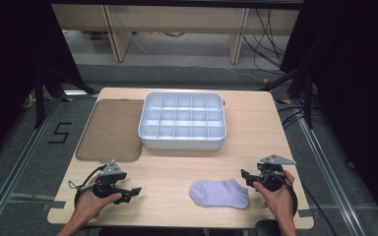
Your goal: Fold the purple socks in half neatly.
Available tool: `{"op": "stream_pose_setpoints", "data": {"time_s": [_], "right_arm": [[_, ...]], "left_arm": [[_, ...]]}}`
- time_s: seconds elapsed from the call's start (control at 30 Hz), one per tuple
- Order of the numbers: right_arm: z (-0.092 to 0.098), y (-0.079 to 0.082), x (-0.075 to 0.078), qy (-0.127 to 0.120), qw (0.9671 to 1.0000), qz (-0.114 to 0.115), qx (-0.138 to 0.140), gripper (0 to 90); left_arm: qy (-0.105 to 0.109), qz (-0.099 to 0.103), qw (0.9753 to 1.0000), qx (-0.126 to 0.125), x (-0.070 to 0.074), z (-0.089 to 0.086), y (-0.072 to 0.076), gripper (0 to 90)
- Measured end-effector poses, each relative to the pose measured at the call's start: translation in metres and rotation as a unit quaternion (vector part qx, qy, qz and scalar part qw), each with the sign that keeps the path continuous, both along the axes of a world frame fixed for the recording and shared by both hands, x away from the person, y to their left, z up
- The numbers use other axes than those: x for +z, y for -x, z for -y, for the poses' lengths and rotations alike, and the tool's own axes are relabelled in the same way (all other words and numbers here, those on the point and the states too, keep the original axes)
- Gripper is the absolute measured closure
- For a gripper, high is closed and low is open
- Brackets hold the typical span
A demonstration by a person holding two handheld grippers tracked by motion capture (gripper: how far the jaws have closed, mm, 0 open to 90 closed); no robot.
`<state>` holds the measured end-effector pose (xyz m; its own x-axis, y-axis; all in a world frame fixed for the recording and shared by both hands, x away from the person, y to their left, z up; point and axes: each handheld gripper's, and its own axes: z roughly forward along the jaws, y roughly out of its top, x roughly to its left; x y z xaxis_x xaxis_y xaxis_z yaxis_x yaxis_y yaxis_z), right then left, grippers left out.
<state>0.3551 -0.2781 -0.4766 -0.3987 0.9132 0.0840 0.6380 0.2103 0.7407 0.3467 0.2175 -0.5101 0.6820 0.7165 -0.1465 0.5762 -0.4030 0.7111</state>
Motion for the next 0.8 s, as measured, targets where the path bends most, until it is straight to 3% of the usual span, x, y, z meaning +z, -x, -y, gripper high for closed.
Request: {"op": "stream_pose_setpoints", "data": {"time_s": [0.07,0.17,0.2,0.23,0.27,0.37,0.4,0.43,0.47,0.5,0.53,0.63,0.67,0.8], "right_arm": [[-0.001,0.001,0.001,0.012,0.9998,0.007,0.014,34.5],[-0.006,0.003,0.005,0.009,0.9998,0.004,0.018,36.8],[-0.007,0.004,0.006,0.011,0.9997,0.006,0.021,38.3],[-0.012,0.007,0.007,0.001,0.9998,-0.013,0.016,41.0],[-0.009,0.004,0.005,0.018,0.9991,0.012,0.037,42.1],[-0.015,0.008,0.008,0.006,0.9993,-0.002,0.036,46.6],[-0.014,0.006,0.008,0.019,0.9985,0.009,0.050,48.4],[-0.016,0.007,0.008,0.010,0.9985,0.006,0.053,50.0],[-0.015,0.006,0.008,0.024,0.9973,0.022,0.066,52.4],[-0.018,0.009,0.010,0.018,0.9979,0.008,0.062,55.1],[-0.019,0.008,0.009,0.020,0.9969,0.016,0.075,56.4],[-0.024,0.011,0.011,0.015,0.9959,0.010,0.088,64.3],[-0.025,0.011,0.011,0.023,0.9947,0.020,0.098,66.1],[-0.034,0.015,0.014,0.028,0.9917,0.017,0.124,72.6]], "left_arm": [[0.000,-0.003,1.0000,0.003,0.000,0.000,0.000,15.3],[-0.002,-0.004,1.0000,0.006,0.000,0.000,0.000,15.3],[0.007,-0.005,0.9999,0.013,-0.001,0.001,0.000,15.3],[0.005,-0.005,0.9999,0.014,-0.001,0.001,0.000,15.3],[-0.003,-0.003,0.9999,0.013,-0.001,-0.001,0.000,15.3],[0.004,-0.003,0.9999,0.016,-0.001,0.000,0.000,15.3],[0.003,-0.003,0.9999,0.015,-0.001,0.000,0.000,15.3],[-0.001,-0.004,0.9999,0.010,0.000,-0.001,-0.001,15.3],[-0.001,-0.005,0.9999,0.011,0.000,-0.001,-0.001,15.3],[0.000,-0.005,0.9999,0.013,0.000,-0.001,-0.001,15.3],[0.000,-0.005,0.9999,0.013,0.000,-0.001,-0.001,15.3],[-0.003,-0.005,0.9999,0.010,0.000,-0.001,-0.001,15.5],[-0.003,-0.005,0.9999,0.011,0.000,-0.001,-0.001,15.5],[-0.002,-0.005,0.9999,0.011,0.000,-0.001,-0.001,15.6]]}}
